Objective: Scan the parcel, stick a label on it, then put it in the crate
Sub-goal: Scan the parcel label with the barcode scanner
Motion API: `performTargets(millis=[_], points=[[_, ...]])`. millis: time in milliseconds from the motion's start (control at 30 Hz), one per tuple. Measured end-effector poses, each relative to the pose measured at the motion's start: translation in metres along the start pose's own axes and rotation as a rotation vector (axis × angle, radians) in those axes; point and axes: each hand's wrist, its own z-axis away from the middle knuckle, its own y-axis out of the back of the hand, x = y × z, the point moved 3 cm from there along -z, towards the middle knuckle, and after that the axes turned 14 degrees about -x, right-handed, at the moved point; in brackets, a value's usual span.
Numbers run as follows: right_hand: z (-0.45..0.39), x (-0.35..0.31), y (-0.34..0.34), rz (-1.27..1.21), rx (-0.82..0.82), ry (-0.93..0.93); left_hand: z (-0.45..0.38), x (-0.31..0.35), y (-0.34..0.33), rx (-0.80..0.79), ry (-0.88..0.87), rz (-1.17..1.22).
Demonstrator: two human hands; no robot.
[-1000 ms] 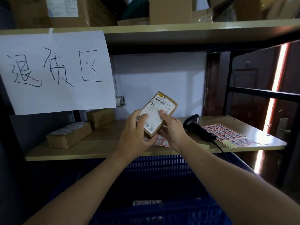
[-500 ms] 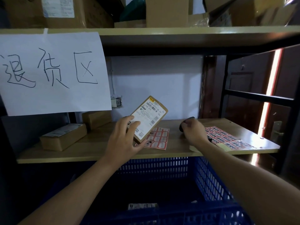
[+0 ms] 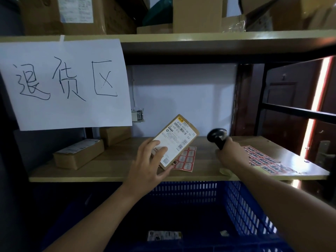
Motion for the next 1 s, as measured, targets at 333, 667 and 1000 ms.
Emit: performTargets(millis=[333,667,1000], points=[[0.066,-0.081,0.038,-1.013,-0.186,0.220,-0.014,-0.021,-0.005,-0.133,-0.016,-0.310],[0.124,-0.114,0.017,-1.553,-0.308,0.171,-0.021,-0.027,-0.012,-0.085,0.056,-0.339],[0.130,-0.121,-0.004,-1.594,-0.381,0.148,-0.015,-0.030,-0.015,0.023,0.076,-0.363]])
